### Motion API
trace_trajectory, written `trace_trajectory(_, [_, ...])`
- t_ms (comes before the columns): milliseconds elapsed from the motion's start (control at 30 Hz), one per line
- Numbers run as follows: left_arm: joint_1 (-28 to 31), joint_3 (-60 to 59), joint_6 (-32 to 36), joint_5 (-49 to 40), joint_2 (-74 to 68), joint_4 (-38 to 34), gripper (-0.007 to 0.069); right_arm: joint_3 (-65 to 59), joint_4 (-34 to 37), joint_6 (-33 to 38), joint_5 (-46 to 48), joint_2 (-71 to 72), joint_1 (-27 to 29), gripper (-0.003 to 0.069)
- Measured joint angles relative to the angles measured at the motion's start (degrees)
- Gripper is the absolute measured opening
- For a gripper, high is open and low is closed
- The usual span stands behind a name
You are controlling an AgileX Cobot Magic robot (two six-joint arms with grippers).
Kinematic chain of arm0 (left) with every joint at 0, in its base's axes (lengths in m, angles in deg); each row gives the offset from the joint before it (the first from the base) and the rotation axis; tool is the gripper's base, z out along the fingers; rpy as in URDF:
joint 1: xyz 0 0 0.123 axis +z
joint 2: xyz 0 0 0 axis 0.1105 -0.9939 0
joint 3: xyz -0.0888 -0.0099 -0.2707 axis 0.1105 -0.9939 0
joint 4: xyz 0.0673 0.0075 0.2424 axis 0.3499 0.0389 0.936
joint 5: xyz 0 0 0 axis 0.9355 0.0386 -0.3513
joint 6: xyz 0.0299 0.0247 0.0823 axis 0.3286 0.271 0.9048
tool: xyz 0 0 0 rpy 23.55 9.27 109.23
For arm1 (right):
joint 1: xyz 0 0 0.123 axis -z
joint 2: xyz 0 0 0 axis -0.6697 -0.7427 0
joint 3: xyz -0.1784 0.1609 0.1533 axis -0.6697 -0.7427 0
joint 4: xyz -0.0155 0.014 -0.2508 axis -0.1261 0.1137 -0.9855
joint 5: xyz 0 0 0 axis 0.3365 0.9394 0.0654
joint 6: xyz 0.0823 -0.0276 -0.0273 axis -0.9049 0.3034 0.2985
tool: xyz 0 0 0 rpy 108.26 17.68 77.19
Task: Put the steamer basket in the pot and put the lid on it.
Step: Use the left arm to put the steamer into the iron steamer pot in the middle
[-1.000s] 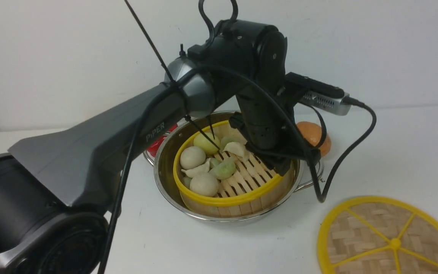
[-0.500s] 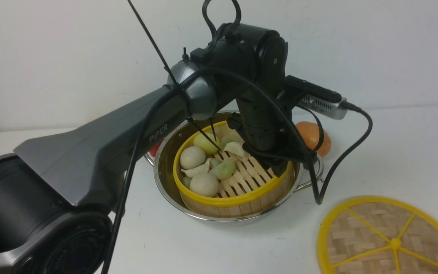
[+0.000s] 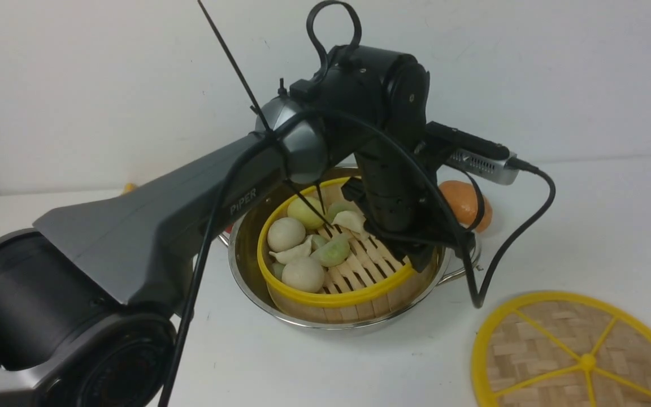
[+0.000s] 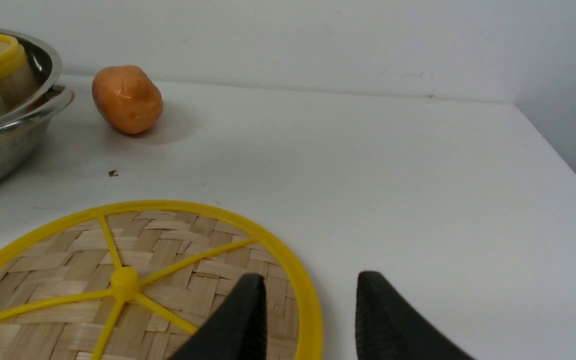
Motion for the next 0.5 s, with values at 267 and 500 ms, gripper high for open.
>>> trace_trajectory(267, [0.0, -0.1, 0.3, 0.0, -2.0, 1.7, 0.0218, 0.0, 0.0, 0.0, 0.0, 0.0, 0.0, 0.0241])
trace_trajectory(500, [-0.2, -0.1, 0.2, 0.1, -2.0, 4.5, 0.0229, 0.0, 0.0, 0.0, 0.0, 0.0, 0.0, 0.0241])
